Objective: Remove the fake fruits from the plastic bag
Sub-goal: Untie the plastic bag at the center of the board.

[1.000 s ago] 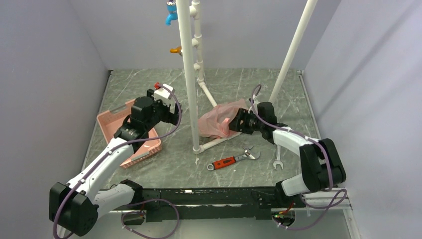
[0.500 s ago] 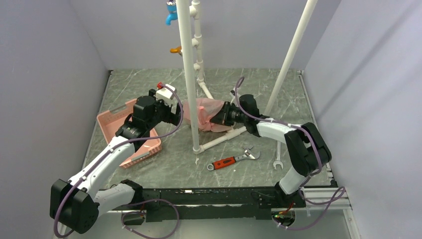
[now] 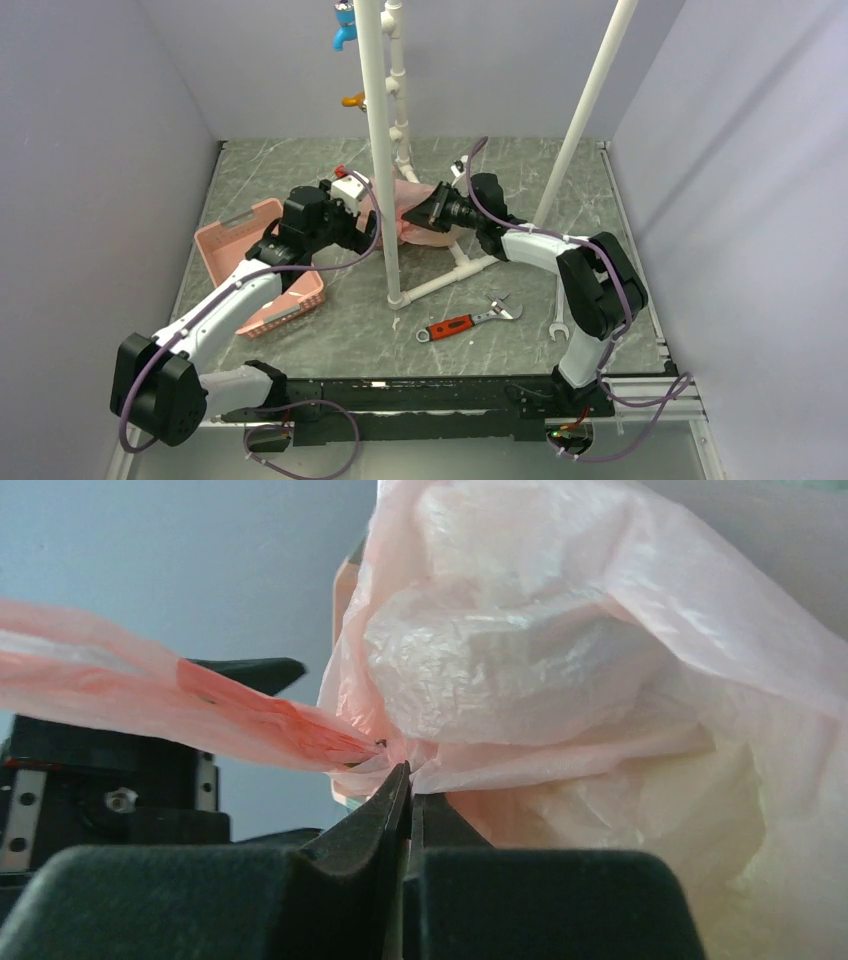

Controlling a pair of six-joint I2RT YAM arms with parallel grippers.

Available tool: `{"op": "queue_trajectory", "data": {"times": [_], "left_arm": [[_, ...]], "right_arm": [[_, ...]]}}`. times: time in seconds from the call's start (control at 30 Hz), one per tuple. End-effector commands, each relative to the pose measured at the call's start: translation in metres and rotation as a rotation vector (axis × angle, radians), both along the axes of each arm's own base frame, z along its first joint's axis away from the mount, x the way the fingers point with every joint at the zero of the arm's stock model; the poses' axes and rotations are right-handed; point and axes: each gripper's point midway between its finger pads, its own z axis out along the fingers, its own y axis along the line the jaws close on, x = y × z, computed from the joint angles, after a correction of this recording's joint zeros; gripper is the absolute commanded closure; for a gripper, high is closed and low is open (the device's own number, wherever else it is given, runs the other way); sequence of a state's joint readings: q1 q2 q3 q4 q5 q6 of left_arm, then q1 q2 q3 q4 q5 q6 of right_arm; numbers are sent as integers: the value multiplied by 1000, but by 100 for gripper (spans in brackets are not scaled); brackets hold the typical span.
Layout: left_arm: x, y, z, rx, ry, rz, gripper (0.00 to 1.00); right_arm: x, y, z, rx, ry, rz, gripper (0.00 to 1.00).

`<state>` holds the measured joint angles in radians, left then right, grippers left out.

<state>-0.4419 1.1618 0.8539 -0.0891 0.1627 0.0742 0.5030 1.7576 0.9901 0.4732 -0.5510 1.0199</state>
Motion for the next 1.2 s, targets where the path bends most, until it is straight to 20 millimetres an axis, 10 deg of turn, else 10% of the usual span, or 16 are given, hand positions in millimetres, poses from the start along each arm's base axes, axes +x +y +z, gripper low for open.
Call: {"op": "queue_trajectory", "data": {"times": [0.0, 0.43, 0.6, 1.17], "left_arm": [[4, -17, 10, 11, -6, -71, 1], [1, -29, -10, 75, 54, -107, 6], [3, -26, -14, 118, 78, -80, 37], [12, -3, -7, 156, 24, 44, 72]], "right_arm": [[-2, 21, 56, 106, -102, 29, 98], [-14, 45, 62, 122, -108, 55, 96], [-10, 39, 61, 70, -135, 31, 95], [-2, 3, 41, -145, -197, -67, 100]]}}
